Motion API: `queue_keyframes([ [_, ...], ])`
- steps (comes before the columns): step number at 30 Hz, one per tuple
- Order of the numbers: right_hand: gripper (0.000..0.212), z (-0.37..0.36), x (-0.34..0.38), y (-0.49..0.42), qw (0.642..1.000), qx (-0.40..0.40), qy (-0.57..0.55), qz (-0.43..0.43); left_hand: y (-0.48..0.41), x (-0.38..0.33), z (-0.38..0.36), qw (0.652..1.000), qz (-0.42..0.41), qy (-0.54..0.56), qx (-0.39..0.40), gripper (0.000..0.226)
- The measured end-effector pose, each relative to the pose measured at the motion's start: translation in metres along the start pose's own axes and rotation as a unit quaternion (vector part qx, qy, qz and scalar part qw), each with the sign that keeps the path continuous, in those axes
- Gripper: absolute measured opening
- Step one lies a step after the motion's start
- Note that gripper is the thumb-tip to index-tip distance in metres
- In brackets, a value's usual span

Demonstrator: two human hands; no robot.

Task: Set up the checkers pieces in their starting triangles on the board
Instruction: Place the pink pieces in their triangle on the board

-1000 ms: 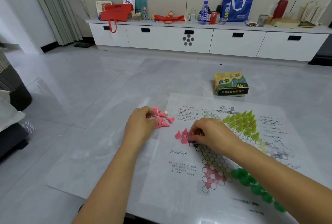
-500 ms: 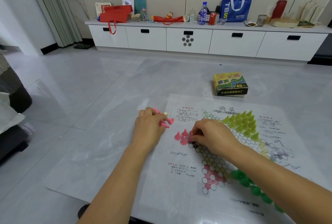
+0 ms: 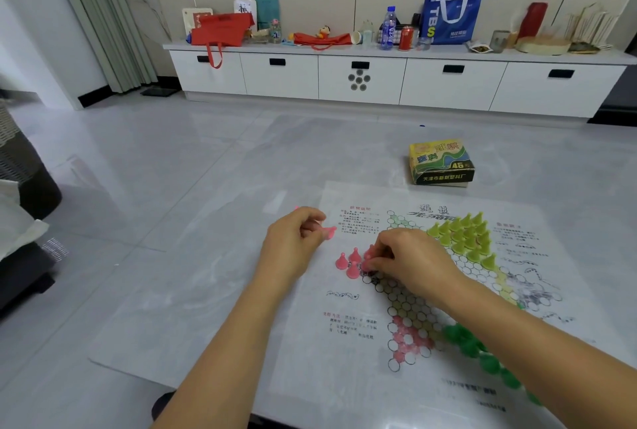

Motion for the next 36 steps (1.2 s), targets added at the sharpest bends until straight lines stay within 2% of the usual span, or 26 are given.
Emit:
queue_keyframes([
  [3,0.016,0.009,-0.003,0.004,1.000,-0.016,-0.012,-0.011,-0.001,0.003,0.000,0.997,0.018,0.081,0.008,0.015],
  [8,0.010,0.017,-0.001,0.007,0.996,-0.045,-0.077,0.018,0.000,0.000,-0.004,0.995,0.008,0.088,0.042,0.013],
  [12,0.013,0.015,0.010,0.007,0.987,-0.055,-0.143,0.051,0.003,-0.009,-0.010,0.989,-0.020,0.119,0.087,0.011],
  [17,0.003,0.014,0.017,0.010,0.973,-0.065,-0.205,0.080,0.007,-0.014,-0.015,0.984,-0.040,0.114,0.132,0.011],
  [25,0.005,0.015,0.016,0.020,0.967,-0.056,-0.230,0.091,0.011,-0.023,-0.017,0.980,-0.067,0.086,0.166,0.003],
  [28,0.008,0.016,0.009,0.025,0.978,-0.055,-0.191,0.063,0.008,-0.018,-0.010,0.991,-0.048,0.069,0.108,0.008],
  [31,0.007,0.012,0.004,0.028,0.991,-0.040,-0.120,0.042,0.005,-0.008,0.007,0.991,-0.005,0.136,-0.012,0.011],
  [33,0.004,0.008,0.002,0.030,0.995,-0.029,-0.089,0.034,0.006,-0.002,0.015,0.983,0.019,0.173,-0.057,0.007],
  [36,0.005,0.003,0.002,0.031,0.998,-0.020,-0.056,0.025,0.006,0.011,0.022,0.990,0.051,0.102,-0.079,0.008],
])
Point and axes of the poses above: each hand's wrist, its own y-axis away from the middle knuckle, its own z-axis out of the back of the hand, x = y × z, the point moved 3 cm from there along -y, towards the middle knuckle, and after that the axes turned 15 degrees about x, right-handed, at the moved point
